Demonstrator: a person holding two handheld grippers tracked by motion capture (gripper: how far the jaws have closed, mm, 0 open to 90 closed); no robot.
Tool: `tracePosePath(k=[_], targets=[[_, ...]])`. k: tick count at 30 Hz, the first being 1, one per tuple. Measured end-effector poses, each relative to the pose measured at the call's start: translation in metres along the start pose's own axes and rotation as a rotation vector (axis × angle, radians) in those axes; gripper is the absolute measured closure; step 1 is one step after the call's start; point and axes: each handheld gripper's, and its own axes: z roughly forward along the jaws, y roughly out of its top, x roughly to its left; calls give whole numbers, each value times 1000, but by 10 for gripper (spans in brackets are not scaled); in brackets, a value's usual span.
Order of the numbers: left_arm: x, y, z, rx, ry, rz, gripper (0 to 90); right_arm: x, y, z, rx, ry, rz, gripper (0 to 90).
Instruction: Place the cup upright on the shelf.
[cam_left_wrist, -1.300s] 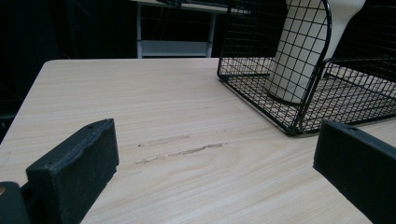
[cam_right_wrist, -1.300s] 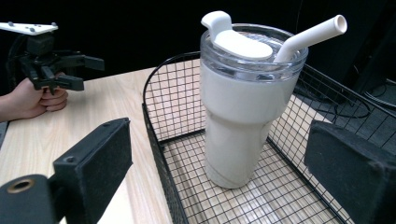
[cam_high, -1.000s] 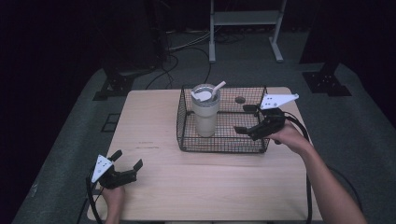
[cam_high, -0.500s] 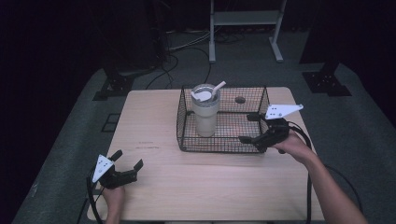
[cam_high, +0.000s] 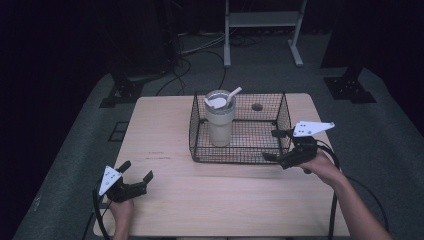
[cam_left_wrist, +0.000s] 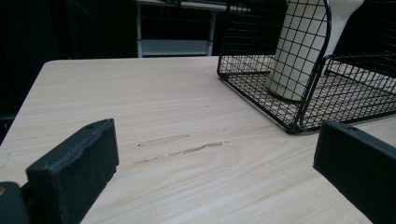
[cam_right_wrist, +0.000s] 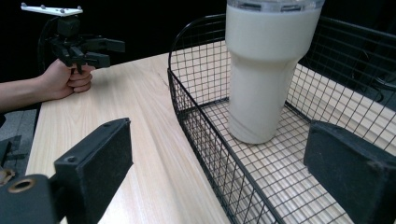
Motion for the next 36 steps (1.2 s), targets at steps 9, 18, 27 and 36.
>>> tracePosePath(k=[9, 18, 27, 36], targets=[[0, 0, 0, 1, 1, 1, 0, 4, -17, -9, 1, -15, 18, 72], [0, 0, 0, -2, 0, 0, 0, 5, -34, -17, -2, -29, 41, 72], [-1, 0, 0, -1, 0, 2, 0, 6, -46, -23, 2, -40, 60, 72], [-1, 0, 0, -1, 0, 2, 0, 8, -60, -28, 10, -54, 71, 73]])
